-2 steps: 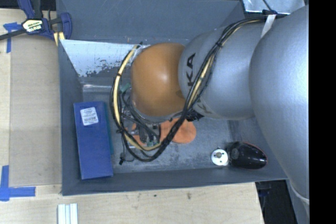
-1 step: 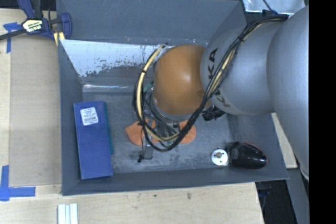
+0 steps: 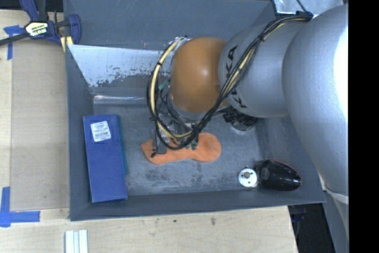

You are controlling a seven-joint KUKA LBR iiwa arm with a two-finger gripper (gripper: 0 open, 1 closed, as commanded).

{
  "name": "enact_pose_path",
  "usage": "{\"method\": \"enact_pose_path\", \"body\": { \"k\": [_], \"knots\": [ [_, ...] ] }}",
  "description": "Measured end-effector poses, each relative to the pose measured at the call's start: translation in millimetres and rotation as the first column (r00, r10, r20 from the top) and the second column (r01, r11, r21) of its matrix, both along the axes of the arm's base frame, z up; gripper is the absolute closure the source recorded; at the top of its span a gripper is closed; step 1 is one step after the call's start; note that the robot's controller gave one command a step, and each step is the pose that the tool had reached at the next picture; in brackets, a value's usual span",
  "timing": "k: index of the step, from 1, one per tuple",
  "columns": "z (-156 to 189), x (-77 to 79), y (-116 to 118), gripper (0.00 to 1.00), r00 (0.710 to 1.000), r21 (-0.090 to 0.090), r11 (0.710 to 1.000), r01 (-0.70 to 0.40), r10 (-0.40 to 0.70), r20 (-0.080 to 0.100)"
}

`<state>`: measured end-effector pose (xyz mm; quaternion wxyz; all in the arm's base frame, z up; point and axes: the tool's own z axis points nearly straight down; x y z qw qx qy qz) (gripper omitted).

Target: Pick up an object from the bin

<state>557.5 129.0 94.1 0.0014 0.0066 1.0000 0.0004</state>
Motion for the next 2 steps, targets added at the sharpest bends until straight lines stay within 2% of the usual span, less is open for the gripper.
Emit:
{"method": "enact_pose_path", "body": {
  "k": [1, 2],
  "knots": [
    [0, 0.0, 0, 1.00, 1.000, 0.000, 1.000, 0.000, 0.000, 0.000],
    [16, -1.7, 13, 1.00, 0.999, -0.001, 0.999, -0.043, 0.043, 0.000]
  ]
}}
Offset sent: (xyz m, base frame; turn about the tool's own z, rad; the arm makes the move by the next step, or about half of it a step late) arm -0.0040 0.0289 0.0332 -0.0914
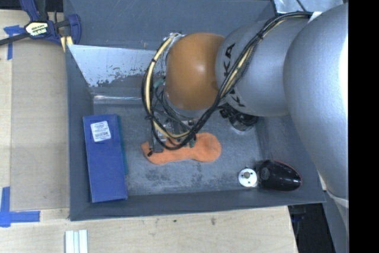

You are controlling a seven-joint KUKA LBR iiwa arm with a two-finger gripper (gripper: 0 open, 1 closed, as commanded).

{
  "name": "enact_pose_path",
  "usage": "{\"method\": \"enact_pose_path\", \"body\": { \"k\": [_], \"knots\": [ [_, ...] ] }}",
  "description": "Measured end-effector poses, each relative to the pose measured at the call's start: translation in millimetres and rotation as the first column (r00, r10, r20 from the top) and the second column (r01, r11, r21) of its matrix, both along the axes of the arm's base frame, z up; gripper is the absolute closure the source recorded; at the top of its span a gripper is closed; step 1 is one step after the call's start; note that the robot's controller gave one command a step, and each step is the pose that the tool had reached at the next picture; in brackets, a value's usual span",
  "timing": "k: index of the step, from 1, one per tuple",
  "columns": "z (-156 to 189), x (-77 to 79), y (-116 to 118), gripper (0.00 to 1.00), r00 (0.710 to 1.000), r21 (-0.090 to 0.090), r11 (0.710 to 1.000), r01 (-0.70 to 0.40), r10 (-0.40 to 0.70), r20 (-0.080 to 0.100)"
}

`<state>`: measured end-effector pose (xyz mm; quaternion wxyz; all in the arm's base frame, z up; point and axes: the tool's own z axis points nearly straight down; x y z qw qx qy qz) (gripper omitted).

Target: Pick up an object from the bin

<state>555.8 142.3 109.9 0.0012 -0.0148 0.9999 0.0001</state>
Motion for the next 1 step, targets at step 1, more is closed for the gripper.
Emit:
{"method": "enact_pose_path", "body": {
  "k": [1],
  "knots": [
    [23.7, 33.1, -4.3, 0.00, 0.998, 0.001, 0.998, -0.064, 0.064, 0.001]
  ]
}}
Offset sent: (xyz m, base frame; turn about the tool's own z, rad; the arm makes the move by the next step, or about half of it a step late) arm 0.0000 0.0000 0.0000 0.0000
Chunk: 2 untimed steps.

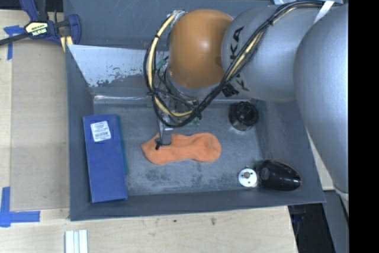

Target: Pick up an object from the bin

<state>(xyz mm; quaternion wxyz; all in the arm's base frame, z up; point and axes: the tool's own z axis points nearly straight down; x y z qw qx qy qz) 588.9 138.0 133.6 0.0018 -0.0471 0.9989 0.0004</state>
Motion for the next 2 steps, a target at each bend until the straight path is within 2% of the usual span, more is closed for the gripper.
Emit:
{"method": "enact_pose_path", "body": {
  "k": [1, 2],
  "knots": [
    [0, -0.1, 0, 0.00, 1.000, 0.000, 1.000, 0.000, 0.000, 0.000],
    [-29, -20.9, 4, 0.00, 0.998, 0.000, 0.998, -0.064, 0.064, 0.004]
  ]
}}
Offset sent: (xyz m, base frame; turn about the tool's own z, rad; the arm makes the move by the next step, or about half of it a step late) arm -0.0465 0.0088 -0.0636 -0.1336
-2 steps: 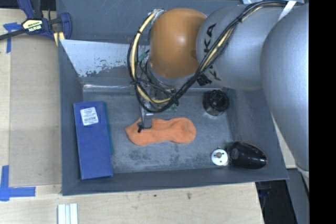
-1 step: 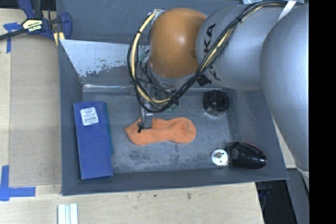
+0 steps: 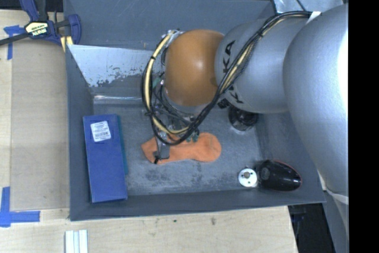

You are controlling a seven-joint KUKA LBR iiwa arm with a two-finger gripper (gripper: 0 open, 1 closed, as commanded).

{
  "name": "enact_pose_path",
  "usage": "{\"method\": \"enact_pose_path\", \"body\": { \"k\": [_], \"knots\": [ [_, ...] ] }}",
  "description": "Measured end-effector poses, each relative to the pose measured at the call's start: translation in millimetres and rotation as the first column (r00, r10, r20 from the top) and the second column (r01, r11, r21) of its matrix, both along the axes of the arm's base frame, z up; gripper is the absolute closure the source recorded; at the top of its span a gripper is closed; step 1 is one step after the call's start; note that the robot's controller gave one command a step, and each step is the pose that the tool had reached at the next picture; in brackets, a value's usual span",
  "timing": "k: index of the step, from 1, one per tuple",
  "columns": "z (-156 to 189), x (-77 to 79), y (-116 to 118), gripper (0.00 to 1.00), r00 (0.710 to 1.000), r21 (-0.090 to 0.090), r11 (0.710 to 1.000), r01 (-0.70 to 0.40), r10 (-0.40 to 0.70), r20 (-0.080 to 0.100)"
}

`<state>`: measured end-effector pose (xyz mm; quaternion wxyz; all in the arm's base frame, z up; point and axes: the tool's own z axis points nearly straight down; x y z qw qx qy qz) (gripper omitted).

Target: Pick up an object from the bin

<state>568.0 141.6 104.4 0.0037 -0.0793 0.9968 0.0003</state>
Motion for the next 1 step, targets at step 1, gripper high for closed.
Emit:
{"method": "enact_pose_path", "body": {
  "k": [1],
  "knots": [
    [-29.5, -30.4, -71.6, 1.00, 1.000, -0.001, 1.000, 0.031, -0.031, -0.004]
  ]
}}
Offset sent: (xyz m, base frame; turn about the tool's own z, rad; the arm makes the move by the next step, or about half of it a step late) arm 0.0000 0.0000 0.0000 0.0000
